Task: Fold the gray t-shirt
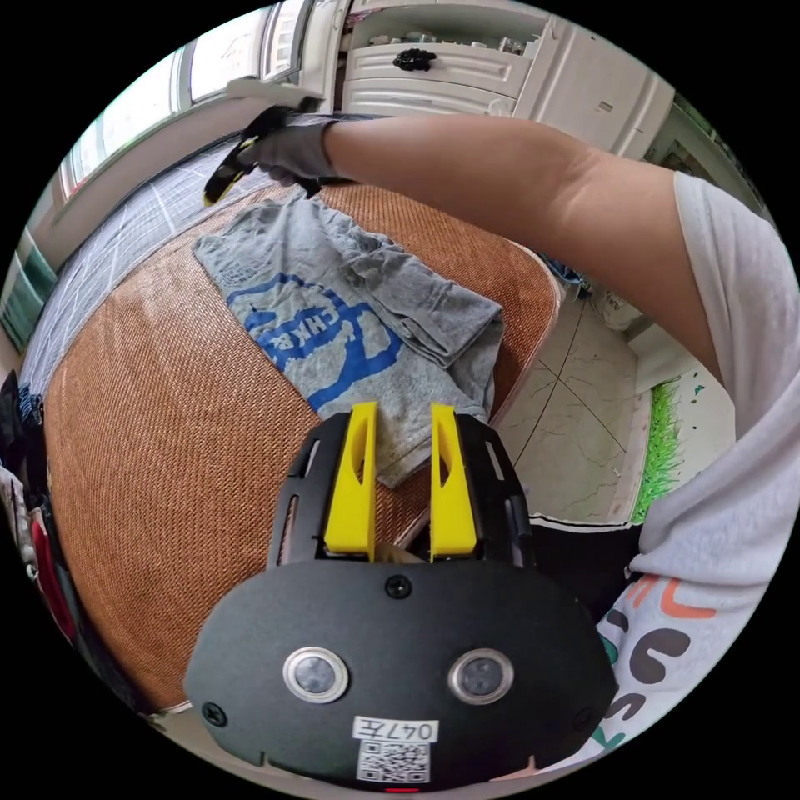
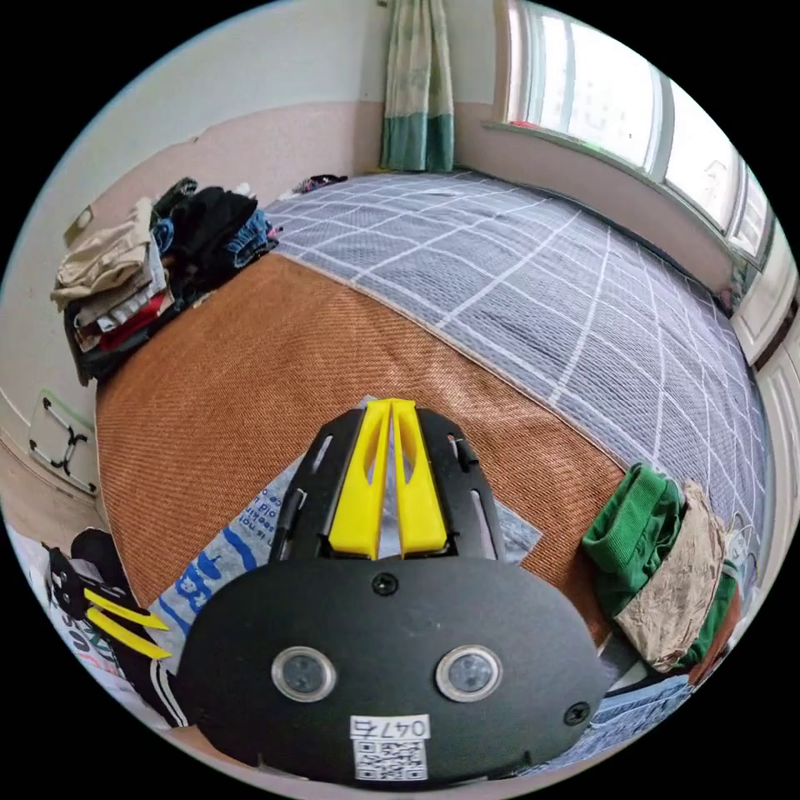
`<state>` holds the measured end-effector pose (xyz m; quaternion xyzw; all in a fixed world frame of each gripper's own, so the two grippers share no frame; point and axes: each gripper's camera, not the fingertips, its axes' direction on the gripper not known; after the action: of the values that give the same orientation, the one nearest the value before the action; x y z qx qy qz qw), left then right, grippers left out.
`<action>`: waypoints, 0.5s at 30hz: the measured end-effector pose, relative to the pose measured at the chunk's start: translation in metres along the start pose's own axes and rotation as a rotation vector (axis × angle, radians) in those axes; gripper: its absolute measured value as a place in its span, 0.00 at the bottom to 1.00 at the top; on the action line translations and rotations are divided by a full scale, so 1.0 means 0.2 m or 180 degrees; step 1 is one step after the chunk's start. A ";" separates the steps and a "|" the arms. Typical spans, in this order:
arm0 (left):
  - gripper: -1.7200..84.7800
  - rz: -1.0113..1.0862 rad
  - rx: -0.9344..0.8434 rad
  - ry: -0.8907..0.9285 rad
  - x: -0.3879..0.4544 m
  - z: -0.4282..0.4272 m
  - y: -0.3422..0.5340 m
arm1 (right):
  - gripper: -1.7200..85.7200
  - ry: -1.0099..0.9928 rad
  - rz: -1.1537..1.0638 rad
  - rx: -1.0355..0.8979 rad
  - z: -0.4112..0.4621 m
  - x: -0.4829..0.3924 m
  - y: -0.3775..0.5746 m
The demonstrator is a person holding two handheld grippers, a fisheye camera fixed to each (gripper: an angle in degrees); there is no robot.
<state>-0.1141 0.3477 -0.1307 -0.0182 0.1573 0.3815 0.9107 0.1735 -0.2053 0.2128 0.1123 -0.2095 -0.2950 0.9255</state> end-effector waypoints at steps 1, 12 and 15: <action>0.13 0.0002 0.0053 -0.0008 0.01 -0.03 -0.01 | 0.01 0.0037 0.0149 0.0025 -0.06 0.09 0.06; 0.14 0.0063 -0.0021 -0.0015 0.18 -0.04 -0.27 | 0.02 0.0599 0.0520 -0.0574 0.13 0.23 0.50; 0.14 -0.0106 0.0241 -0.0034 0.11 -0.20 -0.29 | 0.02 0.0241 0.0091 0.0167 -0.15 0.03 0.62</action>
<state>-0.0695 0.3148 -0.1797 0.0156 0.1664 0.3602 0.9178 0.2531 -0.1062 0.2293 0.1446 -0.1836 -0.2718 0.9336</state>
